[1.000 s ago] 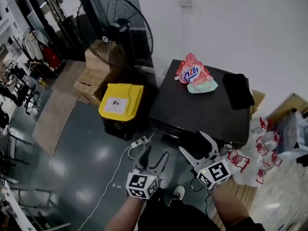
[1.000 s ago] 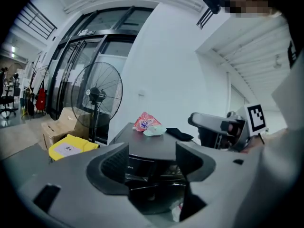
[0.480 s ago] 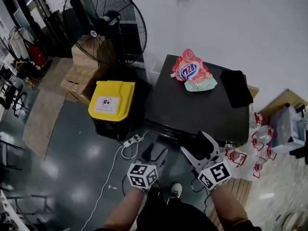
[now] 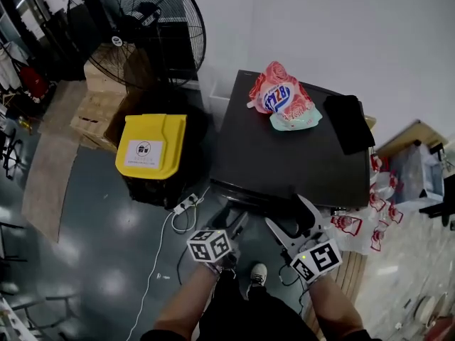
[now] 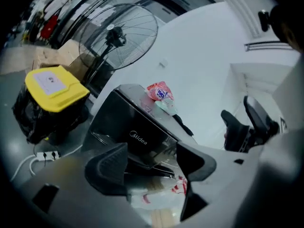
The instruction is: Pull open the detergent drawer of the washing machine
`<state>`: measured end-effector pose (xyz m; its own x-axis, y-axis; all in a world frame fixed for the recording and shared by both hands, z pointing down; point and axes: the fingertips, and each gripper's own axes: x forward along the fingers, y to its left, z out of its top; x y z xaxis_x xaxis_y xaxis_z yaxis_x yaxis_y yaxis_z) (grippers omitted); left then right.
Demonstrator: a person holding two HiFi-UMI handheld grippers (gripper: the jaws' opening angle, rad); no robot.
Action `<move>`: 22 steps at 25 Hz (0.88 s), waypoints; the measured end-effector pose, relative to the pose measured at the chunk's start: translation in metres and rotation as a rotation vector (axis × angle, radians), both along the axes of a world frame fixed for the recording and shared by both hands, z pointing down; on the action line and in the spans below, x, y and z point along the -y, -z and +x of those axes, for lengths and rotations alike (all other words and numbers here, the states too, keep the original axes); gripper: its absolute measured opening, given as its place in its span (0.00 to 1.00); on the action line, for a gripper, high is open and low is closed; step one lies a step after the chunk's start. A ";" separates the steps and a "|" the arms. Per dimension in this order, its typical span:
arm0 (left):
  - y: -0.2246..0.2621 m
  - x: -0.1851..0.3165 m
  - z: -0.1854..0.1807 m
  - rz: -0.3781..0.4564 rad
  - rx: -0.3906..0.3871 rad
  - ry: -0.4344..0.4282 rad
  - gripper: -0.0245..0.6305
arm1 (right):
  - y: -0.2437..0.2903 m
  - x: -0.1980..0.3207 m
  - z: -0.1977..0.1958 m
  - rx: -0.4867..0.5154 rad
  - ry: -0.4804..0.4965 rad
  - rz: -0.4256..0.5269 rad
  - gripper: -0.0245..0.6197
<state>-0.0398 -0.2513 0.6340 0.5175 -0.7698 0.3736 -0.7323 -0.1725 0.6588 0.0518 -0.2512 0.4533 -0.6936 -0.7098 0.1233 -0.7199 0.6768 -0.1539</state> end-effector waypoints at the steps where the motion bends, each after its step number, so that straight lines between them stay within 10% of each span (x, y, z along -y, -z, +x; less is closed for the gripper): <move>1: -0.005 0.004 -0.001 -0.016 -0.041 0.008 0.49 | -0.003 0.002 -0.001 0.000 -0.005 -0.007 0.62; 22: -0.032 0.048 0.000 -0.127 -0.603 0.057 0.53 | -0.059 0.035 -0.032 -0.005 -0.047 -0.106 0.65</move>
<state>-0.0397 -0.2994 0.6661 0.6257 -0.7709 0.1188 -0.2304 -0.0371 0.9724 0.0199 -0.2861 0.5125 -0.6588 -0.7244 0.2032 -0.7516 0.6220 -0.2194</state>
